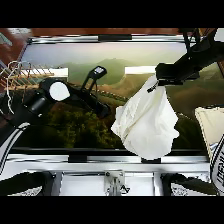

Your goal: Fold the shirts.

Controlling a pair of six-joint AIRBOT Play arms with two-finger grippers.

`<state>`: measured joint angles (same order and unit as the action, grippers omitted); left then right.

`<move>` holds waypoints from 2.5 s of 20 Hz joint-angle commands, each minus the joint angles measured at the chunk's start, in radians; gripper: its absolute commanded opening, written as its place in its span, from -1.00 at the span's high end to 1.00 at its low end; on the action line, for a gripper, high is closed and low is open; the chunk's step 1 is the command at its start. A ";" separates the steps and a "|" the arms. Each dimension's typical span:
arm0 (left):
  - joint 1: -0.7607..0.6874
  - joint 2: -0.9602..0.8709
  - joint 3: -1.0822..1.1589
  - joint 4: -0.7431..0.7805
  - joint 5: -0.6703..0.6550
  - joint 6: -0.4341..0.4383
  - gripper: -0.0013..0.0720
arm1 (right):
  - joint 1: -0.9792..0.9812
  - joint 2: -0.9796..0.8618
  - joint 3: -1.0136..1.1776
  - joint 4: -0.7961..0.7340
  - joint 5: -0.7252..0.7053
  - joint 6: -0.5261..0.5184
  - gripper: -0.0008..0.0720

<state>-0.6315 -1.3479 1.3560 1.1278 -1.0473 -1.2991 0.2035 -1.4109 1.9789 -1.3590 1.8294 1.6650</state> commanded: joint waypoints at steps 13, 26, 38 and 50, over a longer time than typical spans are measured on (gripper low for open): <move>-0.105 -0.227 -0.010 -0.063 0.310 0.042 0.80 | 0.000 -0.001 0.001 0.041 0.028 0.070 0.76; 0.241 0.156 0.831 -0.032 -0.037 0.019 0.81 | 0.000 0.187 0.158 0.132 -0.569 -0.104 0.76; 0.206 0.286 0.333 0.162 -0.276 -0.082 0.81 | 0.079 0.160 -0.217 0.236 -0.155 -0.065 0.76; 0.248 0.035 0.077 0.133 0.117 -0.018 0.81 | 0.186 -0.159 -0.295 -0.089 -0.274 0.122 -0.63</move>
<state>-0.4038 -1.2755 1.4471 1.2675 -1.0191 -1.3338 0.3855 -1.5372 1.6882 -1.4216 1.5810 1.7451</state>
